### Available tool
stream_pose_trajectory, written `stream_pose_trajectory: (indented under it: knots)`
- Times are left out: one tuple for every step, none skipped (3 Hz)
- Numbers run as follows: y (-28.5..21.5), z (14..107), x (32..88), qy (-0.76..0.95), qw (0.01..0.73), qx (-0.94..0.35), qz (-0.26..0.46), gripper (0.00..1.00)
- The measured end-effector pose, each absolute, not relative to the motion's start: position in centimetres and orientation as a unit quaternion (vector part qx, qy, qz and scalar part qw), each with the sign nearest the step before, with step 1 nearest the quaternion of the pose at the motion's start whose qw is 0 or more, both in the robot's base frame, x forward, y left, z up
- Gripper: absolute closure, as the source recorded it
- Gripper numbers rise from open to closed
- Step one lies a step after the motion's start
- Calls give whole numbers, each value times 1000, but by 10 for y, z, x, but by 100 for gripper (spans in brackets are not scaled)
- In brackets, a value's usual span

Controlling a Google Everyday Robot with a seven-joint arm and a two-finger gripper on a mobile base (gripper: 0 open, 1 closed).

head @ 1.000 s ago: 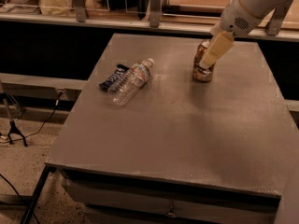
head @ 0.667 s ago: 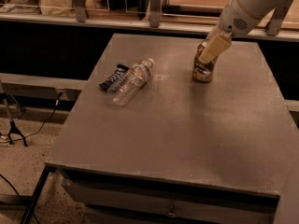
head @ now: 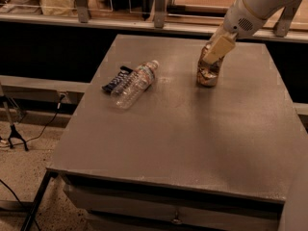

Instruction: Pick orange can

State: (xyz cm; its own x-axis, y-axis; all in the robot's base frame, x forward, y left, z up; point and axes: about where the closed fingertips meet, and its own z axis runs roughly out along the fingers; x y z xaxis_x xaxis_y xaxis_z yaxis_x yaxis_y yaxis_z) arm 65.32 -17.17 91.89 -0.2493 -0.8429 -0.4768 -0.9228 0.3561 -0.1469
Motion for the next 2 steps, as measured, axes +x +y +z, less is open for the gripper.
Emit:
stream_pose_trajectory:
  knots:
    - [-161, 947, 646, 772, 266, -569, 96, 100]
    - [-146, 994, 628, 746, 300, -587, 96, 100]
